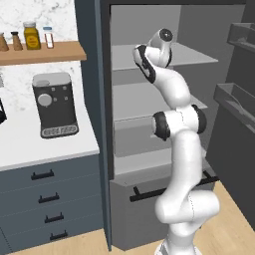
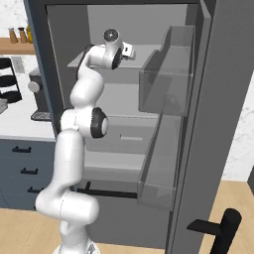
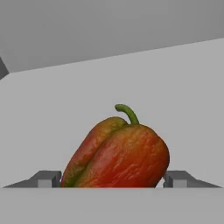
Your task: Place one bell pepper and one steak in each tupperware on the nearby counter, to pack two identical lunches.
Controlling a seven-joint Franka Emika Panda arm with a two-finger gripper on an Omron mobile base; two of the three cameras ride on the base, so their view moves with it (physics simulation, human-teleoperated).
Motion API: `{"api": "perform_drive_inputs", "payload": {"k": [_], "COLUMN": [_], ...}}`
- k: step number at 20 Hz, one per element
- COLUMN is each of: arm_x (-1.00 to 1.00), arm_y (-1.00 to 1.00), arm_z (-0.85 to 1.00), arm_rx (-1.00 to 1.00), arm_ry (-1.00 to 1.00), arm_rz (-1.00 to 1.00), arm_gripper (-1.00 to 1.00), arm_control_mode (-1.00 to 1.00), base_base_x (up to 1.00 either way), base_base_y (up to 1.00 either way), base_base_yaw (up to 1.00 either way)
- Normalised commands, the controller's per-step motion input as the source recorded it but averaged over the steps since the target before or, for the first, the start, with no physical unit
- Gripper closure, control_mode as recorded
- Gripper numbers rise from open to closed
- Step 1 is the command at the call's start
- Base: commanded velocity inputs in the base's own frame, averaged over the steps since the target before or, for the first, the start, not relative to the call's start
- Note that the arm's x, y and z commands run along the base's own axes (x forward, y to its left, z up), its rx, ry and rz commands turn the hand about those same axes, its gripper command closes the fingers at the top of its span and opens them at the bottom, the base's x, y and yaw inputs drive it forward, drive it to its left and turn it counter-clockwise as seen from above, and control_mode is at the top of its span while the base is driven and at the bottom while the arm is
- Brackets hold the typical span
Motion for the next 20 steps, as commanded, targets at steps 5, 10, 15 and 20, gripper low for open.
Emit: {"api": "perform_drive_inputs", "payload": {"k": [5, 10, 15, 20], "arm_x": [0.02, -0.72, -0.67, -1.00], "arm_y": [0.10, -0.29, -0.16, -0.21], "arm_z": [-0.37, -0.68, -0.84, 0.14], "arm_rx": [-0.12, -0.16, -0.18, 0.00], "arm_ry": [-0.14, -0.23, -0.48, -0.28], "arm_rz": [0.00, 0.00, 0.00, 0.00], "arm_gripper": [1.00, 1.00, 1.00, 1.00], "arm_control_mode": [-1.00, -1.00, -1.00, -1.00], "base_base_x": [0.00, 0.00, 0.00, 0.00], "base_base_y": [0.00, 0.00, 0.00, 0.00], "base_base_yaw": [0.00, 0.00, 0.00, 0.00]}}
